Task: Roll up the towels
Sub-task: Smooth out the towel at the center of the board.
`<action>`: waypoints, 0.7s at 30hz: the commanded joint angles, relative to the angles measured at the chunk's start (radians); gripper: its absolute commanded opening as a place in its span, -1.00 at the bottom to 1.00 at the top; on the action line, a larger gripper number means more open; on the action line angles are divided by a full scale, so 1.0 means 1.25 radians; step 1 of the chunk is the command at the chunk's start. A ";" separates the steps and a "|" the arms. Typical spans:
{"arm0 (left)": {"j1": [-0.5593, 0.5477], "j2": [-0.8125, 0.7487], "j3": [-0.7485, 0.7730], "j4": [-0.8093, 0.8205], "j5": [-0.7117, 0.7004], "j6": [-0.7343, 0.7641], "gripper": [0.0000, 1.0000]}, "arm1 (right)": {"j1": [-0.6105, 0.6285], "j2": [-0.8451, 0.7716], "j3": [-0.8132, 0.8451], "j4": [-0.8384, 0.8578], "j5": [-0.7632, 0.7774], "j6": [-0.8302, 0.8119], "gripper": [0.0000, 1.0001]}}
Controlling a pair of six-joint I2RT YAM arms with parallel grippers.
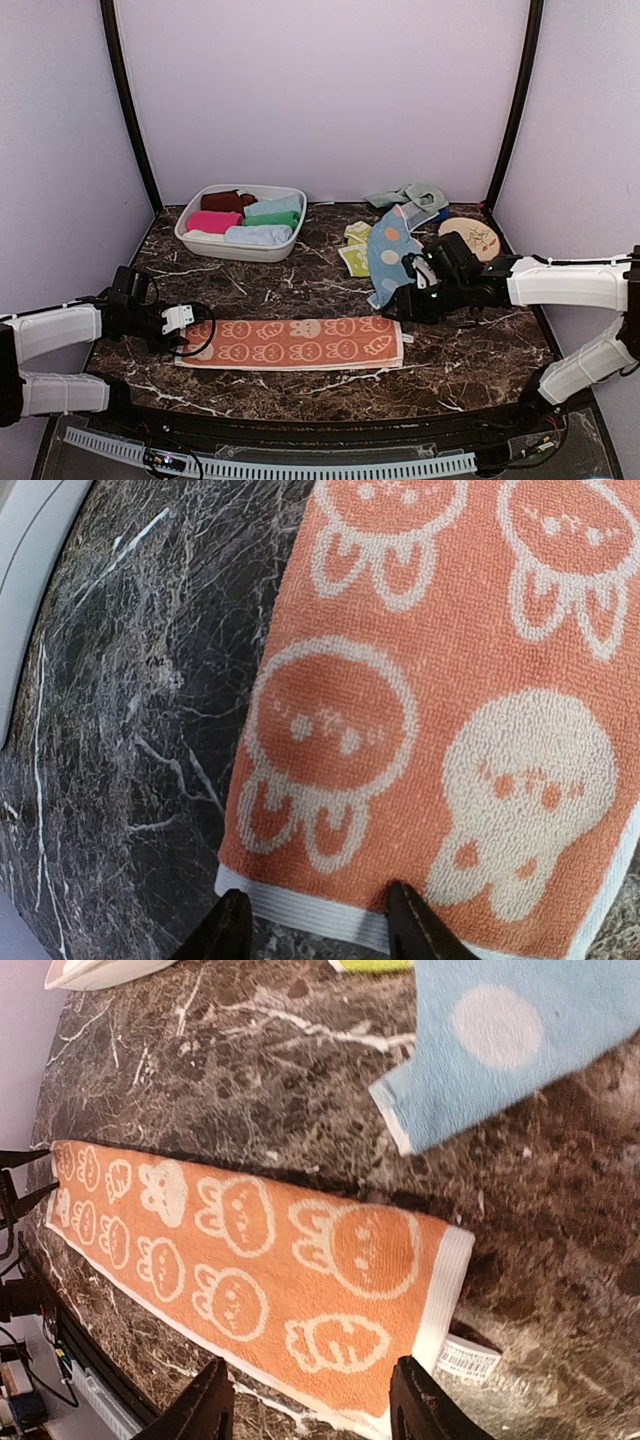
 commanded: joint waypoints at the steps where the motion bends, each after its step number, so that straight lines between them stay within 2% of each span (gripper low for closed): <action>1: -0.001 0.003 0.006 0.005 -0.036 -0.010 -0.02 | 0.029 -0.009 -0.080 0.055 -0.020 0.059 0.04; 5: -0.002 -0.031 0.026 -0.041 -0.009 -0.021 0.14 | 0.057 0.028 -0.110 0.076 0.002 0.070 0.03; 10: -0.001 -0.057 0.075 -0.131 0.008 -0.033 0.42 | 0.066 0.036 -0.094 -0.024 0.063 0.039 -0.08; 15: 0.002 0.011 0.166 -0.226 0.045 -0.081 0.50 | 0.034 -0.019 -0.030 -0.094 0.115 -0.009 0.18; 18: 0.002 0.056 0.191 -0.238 0.062 -0.098 0.54 | 0.011 0.026 -0.001 -0.102 0.114 -0.039 0.30; 21: 0.001 0.078 0.185 -0.220 0.046 -0.095 0.54 | 0.009 0.085 0.025 -0.086 0.108 -0.060 0.33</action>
